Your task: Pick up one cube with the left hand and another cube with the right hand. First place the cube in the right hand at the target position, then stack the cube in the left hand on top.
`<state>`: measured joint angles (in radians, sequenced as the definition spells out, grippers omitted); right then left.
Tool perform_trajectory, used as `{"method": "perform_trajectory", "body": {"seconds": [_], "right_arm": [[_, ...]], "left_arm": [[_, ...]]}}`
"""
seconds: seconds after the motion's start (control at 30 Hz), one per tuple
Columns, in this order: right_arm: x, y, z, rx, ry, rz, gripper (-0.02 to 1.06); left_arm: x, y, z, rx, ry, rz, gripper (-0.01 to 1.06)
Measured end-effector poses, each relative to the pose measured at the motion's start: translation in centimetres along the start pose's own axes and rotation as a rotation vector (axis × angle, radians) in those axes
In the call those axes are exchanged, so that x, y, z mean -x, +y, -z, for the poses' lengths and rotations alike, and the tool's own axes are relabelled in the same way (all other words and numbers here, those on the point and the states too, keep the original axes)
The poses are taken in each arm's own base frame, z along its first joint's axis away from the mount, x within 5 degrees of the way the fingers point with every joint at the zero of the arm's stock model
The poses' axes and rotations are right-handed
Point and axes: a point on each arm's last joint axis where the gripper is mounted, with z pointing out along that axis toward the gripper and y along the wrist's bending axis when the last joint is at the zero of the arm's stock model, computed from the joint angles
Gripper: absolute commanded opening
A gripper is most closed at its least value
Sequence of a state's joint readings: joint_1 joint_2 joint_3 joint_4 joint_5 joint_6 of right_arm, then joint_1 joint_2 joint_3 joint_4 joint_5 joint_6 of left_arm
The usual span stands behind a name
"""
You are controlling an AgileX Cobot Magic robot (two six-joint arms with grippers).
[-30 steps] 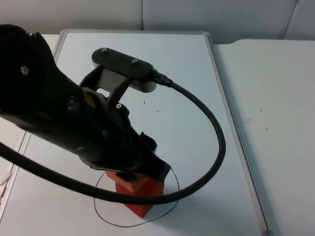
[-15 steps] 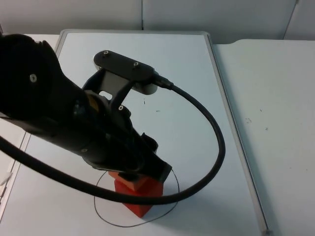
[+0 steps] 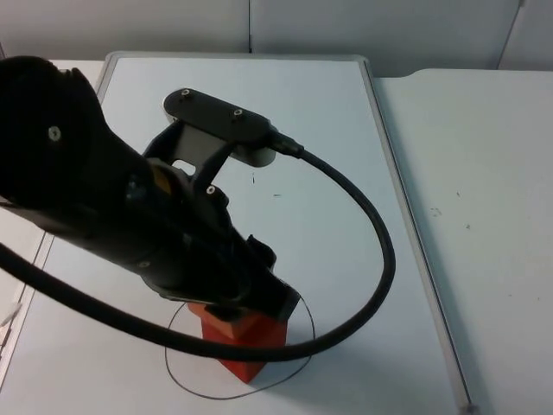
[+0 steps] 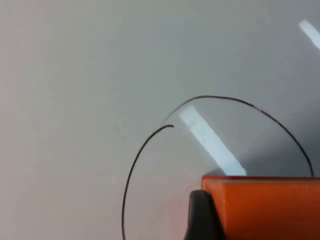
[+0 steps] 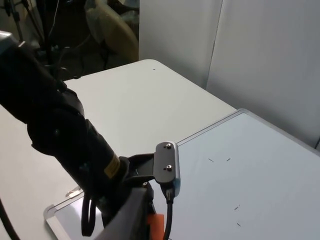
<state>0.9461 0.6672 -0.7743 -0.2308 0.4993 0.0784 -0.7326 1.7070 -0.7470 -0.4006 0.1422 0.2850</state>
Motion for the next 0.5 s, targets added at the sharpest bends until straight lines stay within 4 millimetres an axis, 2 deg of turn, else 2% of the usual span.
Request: {"method": "perform_trajectory", "body": {"seconds": [0.17, 0.5], "right_arm": [[0.00, -0.01, 0.00, -0.001, 0.000, 0.001, 1.00], [0.00, -0.01, 0.00, -0.001, 0.000, 0.002, 1.00]], "left_arm": [[0.16, -0.13, 0.76, -0.009, -0.007, -0.005, 0.00], [0.10, -0.15, 0.76, -0.011, -0.001, -0.003, 0.00]]}}
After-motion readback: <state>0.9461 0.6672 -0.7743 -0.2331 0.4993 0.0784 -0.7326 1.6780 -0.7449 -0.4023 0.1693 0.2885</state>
